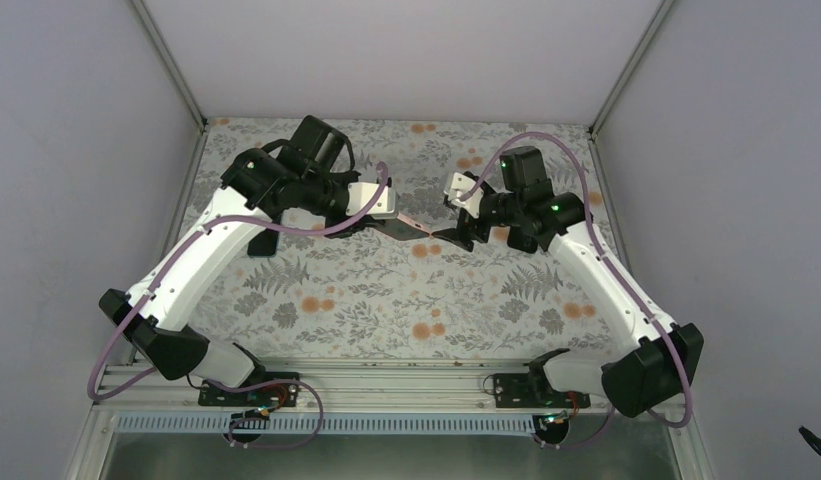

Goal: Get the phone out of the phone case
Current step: Remove the phone case from the phone.

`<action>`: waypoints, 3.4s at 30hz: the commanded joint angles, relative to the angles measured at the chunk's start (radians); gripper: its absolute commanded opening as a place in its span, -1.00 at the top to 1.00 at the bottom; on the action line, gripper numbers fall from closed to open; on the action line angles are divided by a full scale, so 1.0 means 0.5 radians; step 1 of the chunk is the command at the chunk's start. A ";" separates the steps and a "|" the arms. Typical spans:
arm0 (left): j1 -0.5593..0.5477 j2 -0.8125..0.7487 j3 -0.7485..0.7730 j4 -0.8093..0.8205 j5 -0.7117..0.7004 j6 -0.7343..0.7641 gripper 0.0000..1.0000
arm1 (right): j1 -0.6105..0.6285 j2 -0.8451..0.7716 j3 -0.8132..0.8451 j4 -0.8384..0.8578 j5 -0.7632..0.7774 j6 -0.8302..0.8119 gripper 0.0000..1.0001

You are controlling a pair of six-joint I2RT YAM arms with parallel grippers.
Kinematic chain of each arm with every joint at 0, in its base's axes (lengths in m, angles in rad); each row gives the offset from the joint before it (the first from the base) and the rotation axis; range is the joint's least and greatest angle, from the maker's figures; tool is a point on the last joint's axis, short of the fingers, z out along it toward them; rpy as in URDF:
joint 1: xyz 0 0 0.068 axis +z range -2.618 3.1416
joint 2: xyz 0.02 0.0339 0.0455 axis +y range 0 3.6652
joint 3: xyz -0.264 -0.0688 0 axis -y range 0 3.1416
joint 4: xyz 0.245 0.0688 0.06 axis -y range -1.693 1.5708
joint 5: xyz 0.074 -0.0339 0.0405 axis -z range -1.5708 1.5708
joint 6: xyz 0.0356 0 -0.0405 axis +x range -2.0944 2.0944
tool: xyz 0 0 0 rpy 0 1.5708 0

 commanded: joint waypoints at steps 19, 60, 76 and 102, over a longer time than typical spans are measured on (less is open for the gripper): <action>0.013 -0.057 0.042 0.033 0.127 0.022 0.95 | -0.015 0.054 -0.023 0.210 0.024 0.082 -0.83; 0.095 -0.032 0.001 0.199 0.143 0.012 0.95 | -0.041 -0.007 -0.022 0.026 -0.111 0.065 -0.84; 0.095 -0.010 -0.008 0.185 0.193 0.019 0.95 | -0.041 0.098 0.056 0.170 -0.130 0.125 -0.83; 0.092 0.012 0.006 0.051 0.411 0.087 0.95 | -0.042 0.182 0.213 0.534 0.047 0.394 -0.83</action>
